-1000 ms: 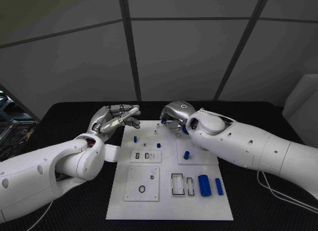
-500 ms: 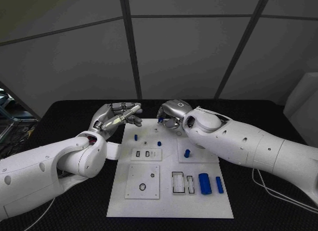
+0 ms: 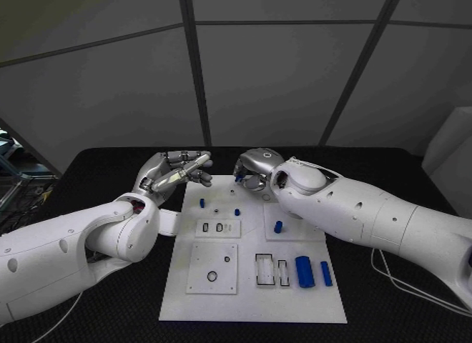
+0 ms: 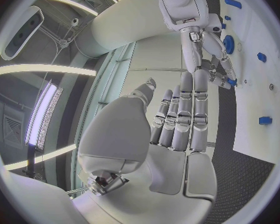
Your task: Assemble the parts on the task board
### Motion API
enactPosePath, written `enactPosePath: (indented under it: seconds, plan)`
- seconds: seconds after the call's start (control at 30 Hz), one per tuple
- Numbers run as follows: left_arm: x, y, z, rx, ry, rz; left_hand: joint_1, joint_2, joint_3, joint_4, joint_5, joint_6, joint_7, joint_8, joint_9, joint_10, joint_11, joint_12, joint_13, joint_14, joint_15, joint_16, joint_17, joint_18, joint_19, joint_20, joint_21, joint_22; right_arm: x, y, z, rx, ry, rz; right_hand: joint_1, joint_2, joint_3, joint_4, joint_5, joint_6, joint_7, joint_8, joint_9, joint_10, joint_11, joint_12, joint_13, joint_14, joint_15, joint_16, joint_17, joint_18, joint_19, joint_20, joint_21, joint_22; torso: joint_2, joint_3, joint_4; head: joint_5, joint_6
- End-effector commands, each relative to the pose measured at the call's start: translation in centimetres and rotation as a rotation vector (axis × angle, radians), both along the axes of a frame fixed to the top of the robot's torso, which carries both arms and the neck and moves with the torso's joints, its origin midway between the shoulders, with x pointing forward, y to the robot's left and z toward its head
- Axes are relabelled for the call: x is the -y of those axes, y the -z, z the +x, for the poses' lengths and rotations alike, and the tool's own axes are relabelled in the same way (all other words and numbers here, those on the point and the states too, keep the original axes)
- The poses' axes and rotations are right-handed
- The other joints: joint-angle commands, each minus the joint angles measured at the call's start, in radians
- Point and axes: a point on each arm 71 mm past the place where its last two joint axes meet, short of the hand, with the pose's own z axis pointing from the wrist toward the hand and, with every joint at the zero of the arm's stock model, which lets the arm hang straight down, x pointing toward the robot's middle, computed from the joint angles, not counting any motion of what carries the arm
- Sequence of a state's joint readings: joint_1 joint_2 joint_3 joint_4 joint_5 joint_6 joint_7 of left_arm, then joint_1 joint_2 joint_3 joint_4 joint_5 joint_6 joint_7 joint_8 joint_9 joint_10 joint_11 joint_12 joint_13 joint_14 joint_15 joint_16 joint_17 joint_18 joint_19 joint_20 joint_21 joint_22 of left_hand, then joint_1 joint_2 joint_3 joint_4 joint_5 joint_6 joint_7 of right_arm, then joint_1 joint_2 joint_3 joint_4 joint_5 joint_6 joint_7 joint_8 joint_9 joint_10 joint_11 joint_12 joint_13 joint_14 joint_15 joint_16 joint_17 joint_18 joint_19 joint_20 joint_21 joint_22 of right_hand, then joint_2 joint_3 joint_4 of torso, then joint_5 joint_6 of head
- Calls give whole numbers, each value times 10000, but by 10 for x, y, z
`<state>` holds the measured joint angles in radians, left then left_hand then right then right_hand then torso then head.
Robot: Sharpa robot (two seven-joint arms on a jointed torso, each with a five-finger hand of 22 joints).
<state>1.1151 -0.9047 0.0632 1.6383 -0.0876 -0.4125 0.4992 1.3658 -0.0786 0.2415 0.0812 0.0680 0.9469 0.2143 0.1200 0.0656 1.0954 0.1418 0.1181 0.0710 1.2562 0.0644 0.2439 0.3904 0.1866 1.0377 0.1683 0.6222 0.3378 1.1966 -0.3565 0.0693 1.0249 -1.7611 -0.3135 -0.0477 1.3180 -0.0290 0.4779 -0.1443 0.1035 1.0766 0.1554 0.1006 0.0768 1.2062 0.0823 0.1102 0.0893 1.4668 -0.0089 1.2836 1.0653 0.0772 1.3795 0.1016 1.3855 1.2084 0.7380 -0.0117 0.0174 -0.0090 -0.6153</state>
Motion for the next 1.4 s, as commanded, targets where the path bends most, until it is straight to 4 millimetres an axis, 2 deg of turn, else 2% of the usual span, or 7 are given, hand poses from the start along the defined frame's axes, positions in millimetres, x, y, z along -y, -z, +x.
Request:
enactPosePath:
  seconds: [0.03,0.87,0.93,1.07,1.13,1.23,1.4]
  plan:
    - [2,-2,0,37,164,-82,-45,7,-49,-7,-43,-63,26,-58,4,-61,37,-43,13,-46,57,-34,9,-67,-67,-24,51,11,-1,0,1,-139,-81,-130,-43,-21,-14,69,57,-6,27,-44,-5,-20,7,-44,-1,284,65,62,2,-51,24,7,38,7,2,-4,1,0,6]
    - [2,-3,0,29,177,-76,-34,14,-46,-22,-42,-69,29,-62,3,-70,41,-53,13,-50,58,-49,23,-66,-76,-22,51,14,-10,4,3,-385,-54,-308,-185,-151,-25,188,6,-299,125,-264,-75,-296,104,-260,-64,251,150,88,-37,-30,-78,69,-4,-91,8,-4,0,64,-34]
    - [2,-3,0,28,172,-72,-34,14,-46,-22,-42,-69,29,-62,3,-70,41,-53,13,-50,58,-49,23,-66,-76,-22,51,14,-9,4,4,-401,36,-323,-294,-254,-28,262,2,-748,246,-417,-141,-534,208,-399,-122,229,242,96,-47,-3,-186,135,-84,-244,6,-4,-6,73,-35]
    - [1,-3,0,20,168,-65,-38,19,-49,-24,-44,-73,32,-65,3,-76,44,-59,13,-51,60,-58,31,-65,-80,-19,52,15,-7,5,5,-393,215,-325,-483,-661,-609,446,-415,-4173,464,-488,-239,-2344,523,-451,-263,-158,491,-555,-1123,380,-1398,404,-1205,-2197,11,0,-11,75,-29]
    - [1,-3,0,16,171,-64,-38,19,-49,-24,-44,-73,32,-65,3,-76,44,-59,13,-51,60,-58,31,-65,-80,-19,52,15,-6,4,5,-348,250,-288,-423,-661,-835,492,-427,-4694,481,-490,-237,-2621,525,-368,-238,-223,503,-656,-1281,428,-1544,429,-1382,-2453,14,3,-8,75,-23]
    - [0,-3,0,7,167,-57,-38,19,-49,-24,-44,-73,32,-65,3,-76,44,-59,13,-51,60,-58,31,-65,-80,-19,52,15,-4,2,3,-225,261,-177,-345,-624,-1029,536,-381,-4300,495,-422,-173,-2653,546,-202,-214,-189,517,-627,-1269,425,-1494,439,-1391,-2437,13,13,-34,86,-36]
    - [-2,-3,0,-4,146,-41,-46,25,-53,-24,-45,-80,36,-70,2,-85,48,-66,13,-51,63,-67,40,-65,-85,-17,52,17,9,-6,-5,141,248,265,-201,-487,-1236,613,-83,-2525,436,-51,42,-2191,490,330,-140,-16,479,-358,-910,300,-1031,406,-1031,-1804,-4,29,-58,80,-36]
